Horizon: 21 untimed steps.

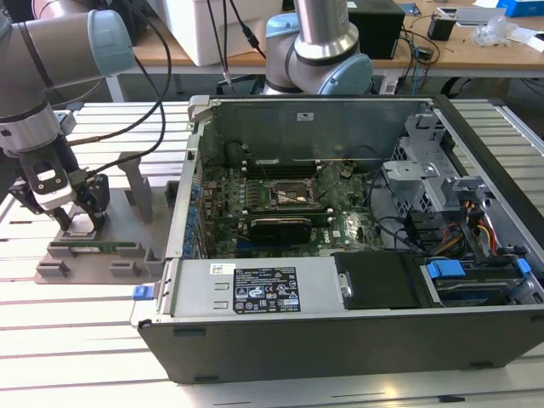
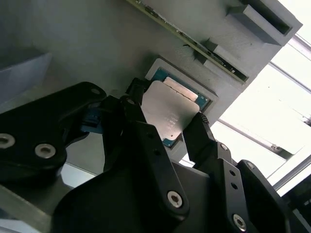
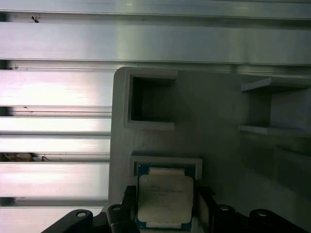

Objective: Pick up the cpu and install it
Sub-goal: 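Pick up the cpu and move it towards the insertion slot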

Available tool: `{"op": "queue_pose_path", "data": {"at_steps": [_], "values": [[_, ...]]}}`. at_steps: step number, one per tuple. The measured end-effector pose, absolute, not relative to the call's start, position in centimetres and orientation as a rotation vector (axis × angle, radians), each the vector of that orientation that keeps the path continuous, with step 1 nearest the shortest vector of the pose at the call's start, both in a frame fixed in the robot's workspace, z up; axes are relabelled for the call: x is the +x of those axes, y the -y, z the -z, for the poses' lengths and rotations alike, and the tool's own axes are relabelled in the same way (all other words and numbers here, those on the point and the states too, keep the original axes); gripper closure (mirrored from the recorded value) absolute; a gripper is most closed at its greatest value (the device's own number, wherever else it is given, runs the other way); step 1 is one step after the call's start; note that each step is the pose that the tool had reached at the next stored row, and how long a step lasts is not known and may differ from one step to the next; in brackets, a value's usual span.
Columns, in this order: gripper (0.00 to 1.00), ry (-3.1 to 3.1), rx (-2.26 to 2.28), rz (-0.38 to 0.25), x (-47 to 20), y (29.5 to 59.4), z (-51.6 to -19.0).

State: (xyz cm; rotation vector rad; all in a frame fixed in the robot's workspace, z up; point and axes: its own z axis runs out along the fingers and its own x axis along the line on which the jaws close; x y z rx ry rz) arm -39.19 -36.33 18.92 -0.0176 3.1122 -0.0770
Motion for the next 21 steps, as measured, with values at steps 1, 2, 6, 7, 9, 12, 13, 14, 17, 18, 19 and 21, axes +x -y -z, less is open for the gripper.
{"op": "queue_pose_path", "data": {"at_steps": [1,2,6,7,9,12,13,14,17,18,19,21], "values": [[0.40,-3.112,-0.018,0.077,-39.2,36.3,-18.9],[0.40,-3.112,-0.018,0.077,-39.2,36.3,-18.9],[0.45,-3.112,-0.018,0.077,-39.2,36.3,-18.9],[0.45,-3.112,-0.018,0.077,-39.2,36.3,-18.9],[0.45,-3.112,-0.018,0.077,-39.2,36.3,-18.9],[0.45,-3.112,-0.018,0.076,-39.2,36.3,-18.9],[0.45,-3.111,-0.018,0.076,-39.2,36.3,-19.0],[0.45,-3.112,-0.017,0.077,-39.2,36.3,-19.2],[0.45,-3.112,-0.018,0.077,-39.2,36.3,-20.1],[0.45,-3.112,-0.017,0.077,-39.2,36.3,-20.5],[0.45,-3.112,-0.018,0.077,-39.2,36.3,-20.7],[0.45,-3.112,-0.018,0.077,-39.2,36.3,-21.3]]}}
